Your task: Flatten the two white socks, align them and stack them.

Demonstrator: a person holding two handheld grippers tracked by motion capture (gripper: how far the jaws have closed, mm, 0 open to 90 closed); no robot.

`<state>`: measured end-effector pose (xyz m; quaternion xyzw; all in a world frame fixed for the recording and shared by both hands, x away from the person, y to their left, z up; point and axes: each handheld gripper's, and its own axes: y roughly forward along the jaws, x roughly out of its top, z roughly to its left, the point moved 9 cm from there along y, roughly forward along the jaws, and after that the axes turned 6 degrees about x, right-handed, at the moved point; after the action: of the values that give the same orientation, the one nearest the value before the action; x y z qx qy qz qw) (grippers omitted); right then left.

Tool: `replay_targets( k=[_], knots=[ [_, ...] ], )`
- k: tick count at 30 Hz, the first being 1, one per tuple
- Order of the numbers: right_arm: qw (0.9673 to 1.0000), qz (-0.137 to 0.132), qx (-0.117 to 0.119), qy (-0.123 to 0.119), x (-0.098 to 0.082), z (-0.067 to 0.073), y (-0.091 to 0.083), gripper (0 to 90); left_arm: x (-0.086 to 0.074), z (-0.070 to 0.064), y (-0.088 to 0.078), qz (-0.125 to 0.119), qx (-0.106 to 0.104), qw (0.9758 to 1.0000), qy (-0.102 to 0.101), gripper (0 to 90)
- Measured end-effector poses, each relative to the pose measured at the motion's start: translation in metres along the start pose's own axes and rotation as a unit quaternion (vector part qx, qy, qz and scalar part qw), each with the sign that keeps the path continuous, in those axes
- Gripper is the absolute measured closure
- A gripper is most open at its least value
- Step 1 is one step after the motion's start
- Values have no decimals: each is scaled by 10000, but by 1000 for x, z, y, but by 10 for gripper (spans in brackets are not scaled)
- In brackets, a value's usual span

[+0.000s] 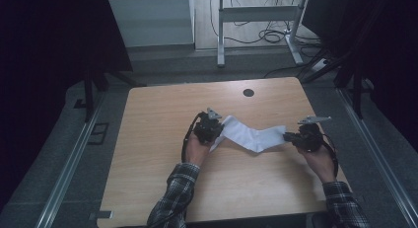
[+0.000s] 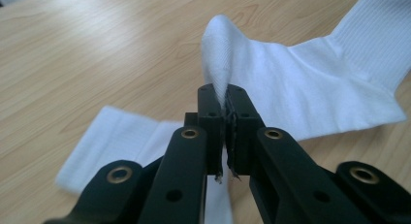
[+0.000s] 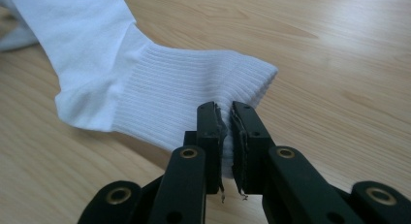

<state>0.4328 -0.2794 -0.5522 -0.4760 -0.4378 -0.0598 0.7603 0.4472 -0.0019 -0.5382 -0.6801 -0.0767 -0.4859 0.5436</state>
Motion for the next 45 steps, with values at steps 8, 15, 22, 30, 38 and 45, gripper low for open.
replay_targets(
  k=[8, 15, 22, 30, 38, 45],
  knots=[
    [9986, -135, 461, -242, 15, 41, 4, 813, -28, 16, -48, -179, 186, 9996, -129, 861],
    [9953, 6, 812, -536, 17, 79, 20, 812, -71, 26, -80, -160, 355, 9985, -385, 860],
    [9912, 372, 1013, -763, 8, 107, 41, 812, -117, 27, -96, 30, 410, 9974, -598, 858],
    [9884, 777, 1032, -801, -9, 110, 58, 784, -151, 19, -90, 506, 453, 9956, -647, 814],
    [9919, 563, 821, -784, -4, 97, 51, 653, -128, 40, -92, 156, 607, 9941, -880, 605],
    [9953, 534, 517, -617, -9, 65, 42, 601, -97, 63, -74, 2, 476, 9922, -1151, 590]
  ],
)
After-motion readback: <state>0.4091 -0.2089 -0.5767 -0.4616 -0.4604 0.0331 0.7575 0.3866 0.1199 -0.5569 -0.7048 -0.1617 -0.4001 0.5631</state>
